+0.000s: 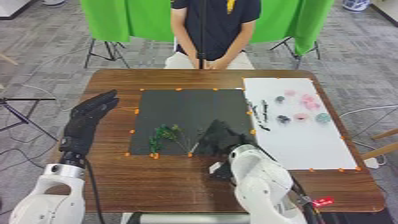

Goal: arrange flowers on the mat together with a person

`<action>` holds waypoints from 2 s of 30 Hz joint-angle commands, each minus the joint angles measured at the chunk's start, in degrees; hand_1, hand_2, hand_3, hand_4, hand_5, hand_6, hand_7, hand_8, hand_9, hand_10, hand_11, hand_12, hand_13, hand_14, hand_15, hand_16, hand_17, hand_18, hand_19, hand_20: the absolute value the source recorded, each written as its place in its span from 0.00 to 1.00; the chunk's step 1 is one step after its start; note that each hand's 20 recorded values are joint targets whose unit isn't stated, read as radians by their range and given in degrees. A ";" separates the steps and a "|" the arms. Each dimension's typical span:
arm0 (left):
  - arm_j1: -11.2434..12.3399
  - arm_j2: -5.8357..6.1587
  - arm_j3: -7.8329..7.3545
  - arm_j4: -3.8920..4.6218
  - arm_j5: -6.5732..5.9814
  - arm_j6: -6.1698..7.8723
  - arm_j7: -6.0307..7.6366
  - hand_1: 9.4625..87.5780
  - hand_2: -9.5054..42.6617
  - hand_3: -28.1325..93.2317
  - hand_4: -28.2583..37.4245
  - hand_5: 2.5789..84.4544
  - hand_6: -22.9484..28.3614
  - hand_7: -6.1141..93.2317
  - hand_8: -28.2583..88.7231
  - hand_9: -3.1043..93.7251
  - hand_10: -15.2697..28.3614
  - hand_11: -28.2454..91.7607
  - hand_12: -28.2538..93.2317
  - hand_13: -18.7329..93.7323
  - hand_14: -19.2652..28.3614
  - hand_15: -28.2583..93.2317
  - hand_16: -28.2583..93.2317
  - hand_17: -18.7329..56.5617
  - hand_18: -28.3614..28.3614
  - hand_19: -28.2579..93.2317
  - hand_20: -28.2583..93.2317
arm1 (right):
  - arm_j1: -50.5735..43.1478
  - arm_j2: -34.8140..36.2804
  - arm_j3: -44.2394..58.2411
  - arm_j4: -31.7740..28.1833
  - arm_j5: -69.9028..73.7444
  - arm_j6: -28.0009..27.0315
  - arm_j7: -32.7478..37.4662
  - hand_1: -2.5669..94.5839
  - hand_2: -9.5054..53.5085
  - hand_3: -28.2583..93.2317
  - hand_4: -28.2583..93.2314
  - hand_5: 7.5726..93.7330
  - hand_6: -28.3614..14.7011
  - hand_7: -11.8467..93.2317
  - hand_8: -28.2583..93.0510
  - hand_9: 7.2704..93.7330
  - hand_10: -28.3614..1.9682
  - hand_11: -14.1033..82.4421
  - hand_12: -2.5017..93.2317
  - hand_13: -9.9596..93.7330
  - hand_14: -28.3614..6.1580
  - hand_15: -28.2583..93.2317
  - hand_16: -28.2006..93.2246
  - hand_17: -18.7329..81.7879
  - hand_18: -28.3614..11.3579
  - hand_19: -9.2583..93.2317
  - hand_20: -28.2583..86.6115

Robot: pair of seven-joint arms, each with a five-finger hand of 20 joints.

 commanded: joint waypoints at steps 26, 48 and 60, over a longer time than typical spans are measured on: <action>2.06 -1.79 0.75 -0.05 -1.87 0.73 2.77 0.26 0.09 0.75 0.19 0.52 0.53 0.19 0.20 0.47 0.65 0.37 0.35 0.44 0.74 0.30 0.28 0.27 0.68 0.25 0.34 | -16.96 -1.14 27.61 -1.86 68.45 15.77 -42.17 0.15 0.12 0.91 0.11 0.49 0.73 0.23 0.15 0.51 0.43 0.21 0.16 0.52 0.36 0.33 0.38 0.44 0.36 0.14 0.53; 1.05 -1.99 1.53 0.37 -1.74 0.79 3.28 0.26 0.09 0.75 0.19 0.52 0.53 0.20 0.20 0.48 0.65 0.37 0.35 0.44 0.74 0.30 0.28 0.27 0.68 0.25 0.34 | -17.30 -1.43 27.15 -1.92 70.59 18.84 -44.07 0.22 0.00 0.91 0.10 0.49 0.71 0.25 0.14 0.53 0.46 0.22 0.16 0.50 0.45 0.34 0.36 0.45 0.41 0.12 0.55; 0.10 -1.92 1.37 0.63 -1.52 -0.01 2.93 0.26 0.09 0.75 0.18 0.52 0.53 0.19 0.20 0.48 0.65 0.37 0.35 0.44 0.74 0.30 0.28 0.27 0.68 0.25 0.34 | -17.19 -0.75 26.63 -1.63 70.66 20.99 -44.26 0.24 0.00 0.90 0.10 0.53 0.70 0.27 0.14 0.59 0.49 0.23 0.16 0.56 0.50 0.35 0.36 0.51 0.43 0.19 0.61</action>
